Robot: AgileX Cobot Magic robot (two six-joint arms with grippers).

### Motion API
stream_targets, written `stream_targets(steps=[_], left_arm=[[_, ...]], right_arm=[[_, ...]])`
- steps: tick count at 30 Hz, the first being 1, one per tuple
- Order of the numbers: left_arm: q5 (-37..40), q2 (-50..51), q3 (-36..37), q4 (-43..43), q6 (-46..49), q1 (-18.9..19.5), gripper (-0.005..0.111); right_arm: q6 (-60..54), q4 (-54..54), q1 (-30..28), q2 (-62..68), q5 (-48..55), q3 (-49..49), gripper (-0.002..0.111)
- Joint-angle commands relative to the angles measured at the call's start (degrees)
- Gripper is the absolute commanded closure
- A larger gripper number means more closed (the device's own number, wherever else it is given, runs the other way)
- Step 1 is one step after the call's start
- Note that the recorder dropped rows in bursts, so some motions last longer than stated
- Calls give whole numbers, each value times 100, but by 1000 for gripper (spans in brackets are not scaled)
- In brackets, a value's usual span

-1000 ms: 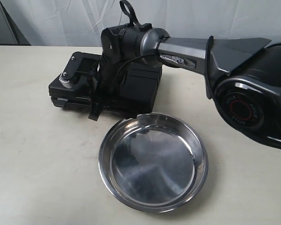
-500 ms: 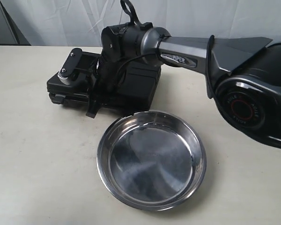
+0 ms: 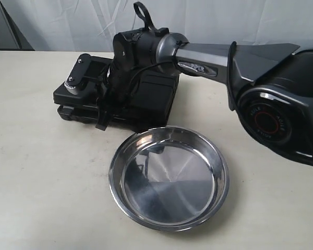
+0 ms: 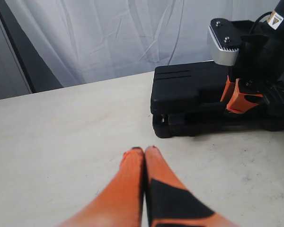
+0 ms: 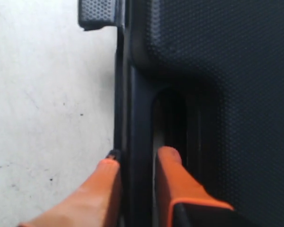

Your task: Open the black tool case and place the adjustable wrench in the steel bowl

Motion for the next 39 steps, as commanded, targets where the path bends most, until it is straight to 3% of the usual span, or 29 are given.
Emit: stream_targets(steps=[1, 3, 21, 39], left_arm=[[-86, 20, -7, -3, -25, 11, 106], [-86, 20, -7, -3, -25, 11, 106], [-86, 20, -7, -3, -25, 11, 106], [-86, 20, -7, -3, -25, 11, 106]], right_arm=[[-36, -54, -35, -107, -253, -57, 99], [-22, -54, -35, -107, -253, -57, 109], [-87, -236, -93, -860, -495, -57, 109], [28, -297, -722, -1039, -1252, -57, 109]])
